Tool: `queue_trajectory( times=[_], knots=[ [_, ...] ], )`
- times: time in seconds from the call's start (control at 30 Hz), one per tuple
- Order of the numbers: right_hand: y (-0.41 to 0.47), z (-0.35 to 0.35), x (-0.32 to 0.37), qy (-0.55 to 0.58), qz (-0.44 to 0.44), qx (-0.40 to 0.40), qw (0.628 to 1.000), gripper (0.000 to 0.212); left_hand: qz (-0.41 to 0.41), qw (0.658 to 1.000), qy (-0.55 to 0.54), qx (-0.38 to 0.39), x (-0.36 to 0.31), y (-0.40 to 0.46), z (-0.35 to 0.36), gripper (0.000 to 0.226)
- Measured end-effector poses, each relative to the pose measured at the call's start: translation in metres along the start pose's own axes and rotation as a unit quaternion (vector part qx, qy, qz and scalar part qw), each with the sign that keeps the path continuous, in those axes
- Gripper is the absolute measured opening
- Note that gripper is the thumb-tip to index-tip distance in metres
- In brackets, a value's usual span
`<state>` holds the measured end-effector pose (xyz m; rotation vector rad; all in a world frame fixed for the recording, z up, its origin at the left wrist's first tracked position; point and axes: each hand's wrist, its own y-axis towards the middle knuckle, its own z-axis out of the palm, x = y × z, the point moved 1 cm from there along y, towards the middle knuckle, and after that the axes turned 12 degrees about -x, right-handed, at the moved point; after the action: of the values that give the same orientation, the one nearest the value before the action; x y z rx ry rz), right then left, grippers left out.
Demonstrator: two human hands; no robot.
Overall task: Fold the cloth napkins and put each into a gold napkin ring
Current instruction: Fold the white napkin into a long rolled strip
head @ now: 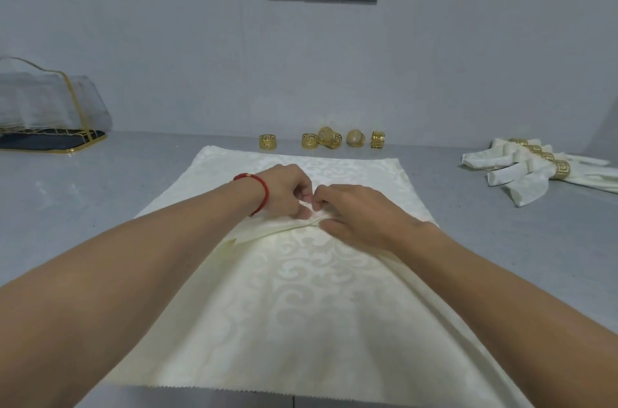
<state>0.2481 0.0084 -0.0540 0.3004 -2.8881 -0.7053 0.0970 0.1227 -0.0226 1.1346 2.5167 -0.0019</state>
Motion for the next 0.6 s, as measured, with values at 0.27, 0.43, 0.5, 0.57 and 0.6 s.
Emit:
queue_trajectory(
  times=[0.27, 0.43, 0.5, 0.57, 0.6],
  knots=[
    [0.015, 0.008, -0.023, 0.101, 0.056, -0.019, 0.993, 0.013, 0.026, 0.994, -0.038, -0.095, 0.006, -0.015, 0.019, 0.015],
    [0.022, 0.007, -0.026, 0.162, 0.104, -0.043, 0.98, 0.017, 0.045, 0.996, -0.015, -0.081, -0.001, -0.016, 0.014, 0.018],
    [0.02, 0.008, -0.025, 0.186, 0.13, -0.051, 0.973, 0.018, 0.047, 0.995, 0.029, -0.082, -0.01, -0.013, 0.016, 0.022],
    [0.019, 0.01, -0.025, 0.198, 0.151, -0.047, 0.967, 0.017, 0.046, 0.992, 0.08, -0.081, -0.016, -0.012, 0.02, 0.025],
    [0.019, 0.01, -0.026, 0.201, 0.157, -0.045, 0.966, 0.016, 0.048, 0.991, 0.096, -0.078, -0.018, -0.01, 0.022, 0.027]
  ],
)
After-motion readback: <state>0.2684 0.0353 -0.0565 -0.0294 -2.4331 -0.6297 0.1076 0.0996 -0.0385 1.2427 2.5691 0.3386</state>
